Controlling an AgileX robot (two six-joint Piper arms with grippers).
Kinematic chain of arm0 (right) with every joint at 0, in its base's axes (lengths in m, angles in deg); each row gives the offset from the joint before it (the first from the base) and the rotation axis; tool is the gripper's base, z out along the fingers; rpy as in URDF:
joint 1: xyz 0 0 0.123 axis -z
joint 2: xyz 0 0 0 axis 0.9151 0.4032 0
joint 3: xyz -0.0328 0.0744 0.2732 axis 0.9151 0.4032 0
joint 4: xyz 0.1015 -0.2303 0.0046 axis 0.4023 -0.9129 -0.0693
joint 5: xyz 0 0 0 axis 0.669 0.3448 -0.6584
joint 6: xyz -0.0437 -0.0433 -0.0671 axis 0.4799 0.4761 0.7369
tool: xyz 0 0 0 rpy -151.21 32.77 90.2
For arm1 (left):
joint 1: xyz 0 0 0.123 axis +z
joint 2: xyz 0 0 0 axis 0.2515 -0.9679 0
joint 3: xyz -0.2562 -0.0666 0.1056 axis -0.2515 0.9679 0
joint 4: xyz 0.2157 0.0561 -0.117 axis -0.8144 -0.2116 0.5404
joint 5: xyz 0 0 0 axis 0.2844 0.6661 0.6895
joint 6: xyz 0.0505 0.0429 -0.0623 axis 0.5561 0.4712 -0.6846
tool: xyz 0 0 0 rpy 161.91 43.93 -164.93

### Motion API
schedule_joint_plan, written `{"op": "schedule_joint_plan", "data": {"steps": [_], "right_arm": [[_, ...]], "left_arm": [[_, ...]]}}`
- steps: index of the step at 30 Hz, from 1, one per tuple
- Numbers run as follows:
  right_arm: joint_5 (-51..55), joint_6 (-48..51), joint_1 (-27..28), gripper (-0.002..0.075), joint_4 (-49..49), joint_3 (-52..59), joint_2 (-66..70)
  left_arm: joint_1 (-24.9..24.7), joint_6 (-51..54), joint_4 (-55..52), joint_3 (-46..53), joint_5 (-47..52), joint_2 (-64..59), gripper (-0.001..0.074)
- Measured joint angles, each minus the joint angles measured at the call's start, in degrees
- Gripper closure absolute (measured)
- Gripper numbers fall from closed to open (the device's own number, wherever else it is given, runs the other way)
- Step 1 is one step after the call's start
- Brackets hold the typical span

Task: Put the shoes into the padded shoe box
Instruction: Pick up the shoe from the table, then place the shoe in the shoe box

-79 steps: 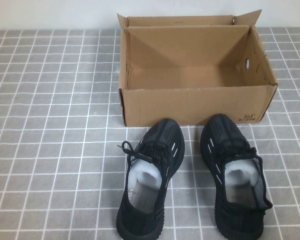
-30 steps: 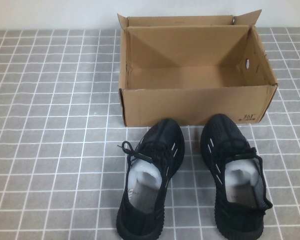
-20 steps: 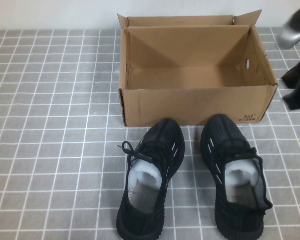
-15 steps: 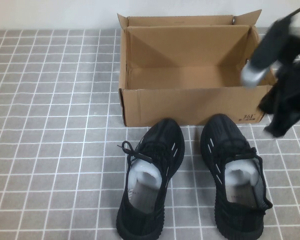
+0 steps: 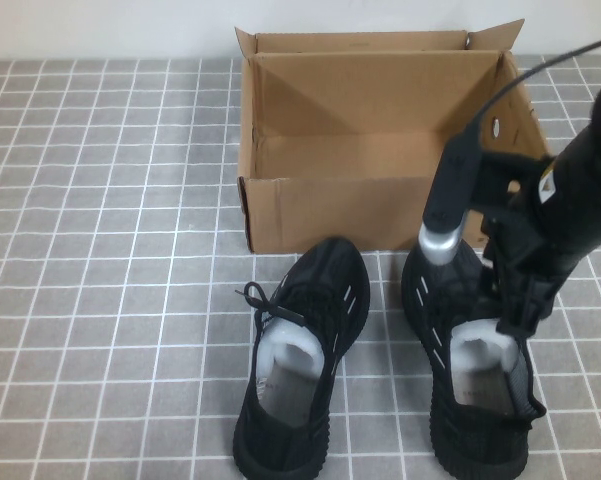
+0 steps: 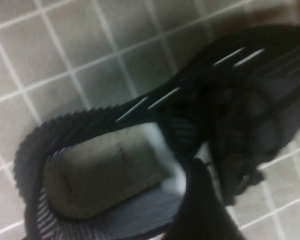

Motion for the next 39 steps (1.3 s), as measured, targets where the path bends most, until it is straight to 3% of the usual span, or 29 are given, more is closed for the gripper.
{"op": "schedule_joint_plan", "data": {"steps": [12, 15, 19, 21, 30, 33, 39], "right_arm": [[1.8, -0.9, -0.1, 0.0337, -0.9, 0.0, 5.8], [0.8, -3.3, -0.1, 0.0405, -3.3, 0.0, 7.0], [1.2, -6.3, -0.1, 0.0636, -5.3, 0.0, 7.2], [2.0, -7.2, -0.1, 0.0685, -5.3, 0.0, 7.1], [10.3, -16.5, -0.1, 0.0713, -4.5, -6.1, 4.3], [11.5, -23.6, -0.1, 0.0713, -3.2, -11.5, 3.6], [12.0, -50.6, -0.1, 0.0715, -2.4, -21.0, 3.2]], "left_arm": [[0.0, 0.0, 0.0, 0.0, 0.0, 0.0, 0.0738], [0.0, 0.0, 0.0, 0.0, 0.0, 0.0, 0.0738], [0.0, 0.0, 0.0, 0.0, 0.0, 0.0, 0.0738], [0.0, 0.0, 0.0, 0.0, 0.0, 0.0, 0.0738], [0.0, 0.0, 0.0, 0.0, 0.0, 0.0, 0.0738], [0.0, 0.0, 0.0, 0.0, 0.0, 0.0, 0.0738], [0.0, 0.0, 0.0, 0.0, 0.0, 0.0, 0.0738]]}}
